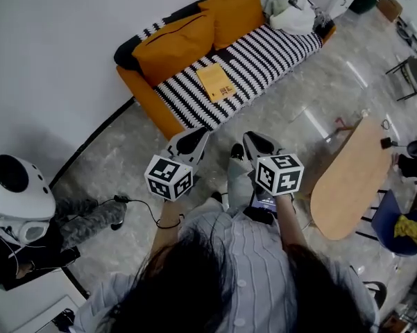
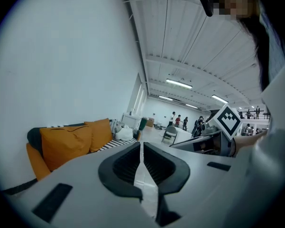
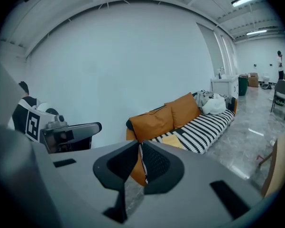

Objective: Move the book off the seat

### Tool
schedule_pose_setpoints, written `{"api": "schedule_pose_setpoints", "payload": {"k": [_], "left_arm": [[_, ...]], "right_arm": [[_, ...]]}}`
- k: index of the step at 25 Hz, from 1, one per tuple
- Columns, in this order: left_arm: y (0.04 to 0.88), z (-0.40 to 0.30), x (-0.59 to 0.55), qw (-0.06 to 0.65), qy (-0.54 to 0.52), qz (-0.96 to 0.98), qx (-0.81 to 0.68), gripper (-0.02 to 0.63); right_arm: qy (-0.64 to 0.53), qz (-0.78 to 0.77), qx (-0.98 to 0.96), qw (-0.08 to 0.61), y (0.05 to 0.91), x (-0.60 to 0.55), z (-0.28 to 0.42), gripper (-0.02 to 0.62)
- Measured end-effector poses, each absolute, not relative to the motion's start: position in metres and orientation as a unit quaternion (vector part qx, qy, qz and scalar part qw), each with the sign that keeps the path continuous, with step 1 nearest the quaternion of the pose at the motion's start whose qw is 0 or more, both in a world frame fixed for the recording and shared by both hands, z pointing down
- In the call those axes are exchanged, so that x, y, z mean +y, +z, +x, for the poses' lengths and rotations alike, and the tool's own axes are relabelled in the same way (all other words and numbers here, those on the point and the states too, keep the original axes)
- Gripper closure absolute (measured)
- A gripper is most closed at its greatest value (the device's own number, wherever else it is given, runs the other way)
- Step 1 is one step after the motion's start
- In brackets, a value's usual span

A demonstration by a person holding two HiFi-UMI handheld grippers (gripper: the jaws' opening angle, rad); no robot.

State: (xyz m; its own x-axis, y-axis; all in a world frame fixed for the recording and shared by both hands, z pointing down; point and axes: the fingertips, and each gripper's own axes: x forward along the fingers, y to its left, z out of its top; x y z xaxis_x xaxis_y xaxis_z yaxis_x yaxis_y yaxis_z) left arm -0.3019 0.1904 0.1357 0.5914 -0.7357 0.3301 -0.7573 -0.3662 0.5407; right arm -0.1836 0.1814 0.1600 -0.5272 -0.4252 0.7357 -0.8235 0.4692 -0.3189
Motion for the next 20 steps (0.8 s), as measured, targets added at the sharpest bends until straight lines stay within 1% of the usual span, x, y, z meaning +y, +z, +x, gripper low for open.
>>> {"api": "schedule_pose_setpoints", "payload": {"k": [9,15,20], "left_arm": [[0.17,-0.303,0.117,0.348,0.037,0.805,-0.478,0.594],[0.19,-0.283,0.051,0.374,0.006,0.791,-0.484,0.594],[0.205,-0.267,0.017,0.364,0.034,0.79,-0.493,0.594]], "right_arm": [[0.354,0.37,-0.808,0.292,0.196,0.093,-0.173,0.557],[0.361,0.355,-0.804,0.311,0.227,0.029,-0.153,0.557],[0.366,0.337,-0.809,0.312,0.243,-0.012,-0.138,0.557]]}}
